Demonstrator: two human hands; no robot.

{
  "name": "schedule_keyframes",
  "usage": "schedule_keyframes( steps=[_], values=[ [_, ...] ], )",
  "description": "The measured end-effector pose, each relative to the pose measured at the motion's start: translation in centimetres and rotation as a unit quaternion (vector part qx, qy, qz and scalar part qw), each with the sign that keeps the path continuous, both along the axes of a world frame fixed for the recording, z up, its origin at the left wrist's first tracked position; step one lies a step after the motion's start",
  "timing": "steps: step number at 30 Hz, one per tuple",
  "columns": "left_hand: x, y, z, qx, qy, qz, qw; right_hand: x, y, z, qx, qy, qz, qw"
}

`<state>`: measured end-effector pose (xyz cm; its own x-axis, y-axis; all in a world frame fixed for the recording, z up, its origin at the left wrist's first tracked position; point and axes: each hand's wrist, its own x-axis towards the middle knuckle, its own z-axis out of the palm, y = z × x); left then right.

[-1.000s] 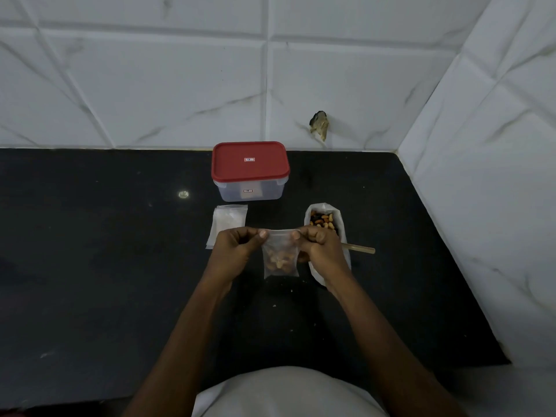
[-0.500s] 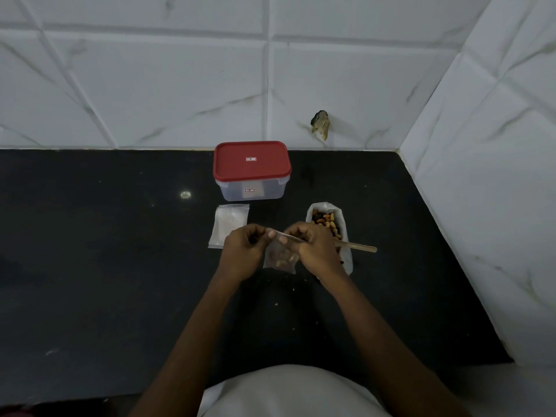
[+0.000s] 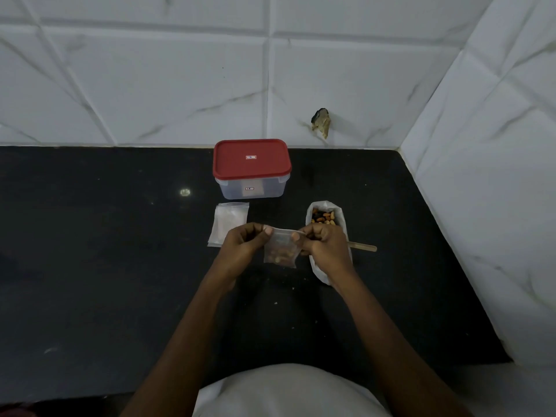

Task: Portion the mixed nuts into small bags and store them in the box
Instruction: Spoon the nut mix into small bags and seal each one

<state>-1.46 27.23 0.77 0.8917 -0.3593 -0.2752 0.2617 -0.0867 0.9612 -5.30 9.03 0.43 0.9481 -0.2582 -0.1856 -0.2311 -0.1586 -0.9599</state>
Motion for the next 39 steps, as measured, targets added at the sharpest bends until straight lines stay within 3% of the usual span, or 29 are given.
schedule_keyframes(
  steps=[4, 8, 13, 22, 29, 35, 39],
  values=[
    [-0.4, 0.3, -0.3, -0.052, 0.029, -0.031, 0.998, 0.0, -0.3, -0.2, 0.022, 0.006, 0.005, 1.0],
    [-0.8, 0.1, -0.7, -0.031, -0.008, -0.058, 0.998, -0.3, 0.4, -0.4, 0.013, 0.019, 0.041, 0.999],
    [-0.6, 0.5, -1.7, -0.013, 0.029, -0.015, 0.999, -0.5, 0.9, -0.6, 0.064, 0.06, 0.055, 0.995],
    [-1.7, 2.3, -3.1, 0.019, 0.086, 0.095, 0.992, -0.7, 2.2, -2.3, 0.061, 0.134, 0.011, 0.989],
    [-1.1, 4.6, -5.0, 0.176, 0.069, 0.038, 0.981, 0.3, 4.0, -4.9, -0.045, 0.172, 0.021, 0.984],
    [-0.2, 4.8, -5.8, 0.37, -0.033, 0.025, 0.928, 0.9, 4.3, -5.8, -0.226, 0.135, 0.057, 0.963],
    [-0.2, 4.8, -6.1, 0.398, -0.056, 0.036, 0.915, 0.8, 4.3, -5.9, -0.247, 0.126, 0.047, 0.96]
  ],
)
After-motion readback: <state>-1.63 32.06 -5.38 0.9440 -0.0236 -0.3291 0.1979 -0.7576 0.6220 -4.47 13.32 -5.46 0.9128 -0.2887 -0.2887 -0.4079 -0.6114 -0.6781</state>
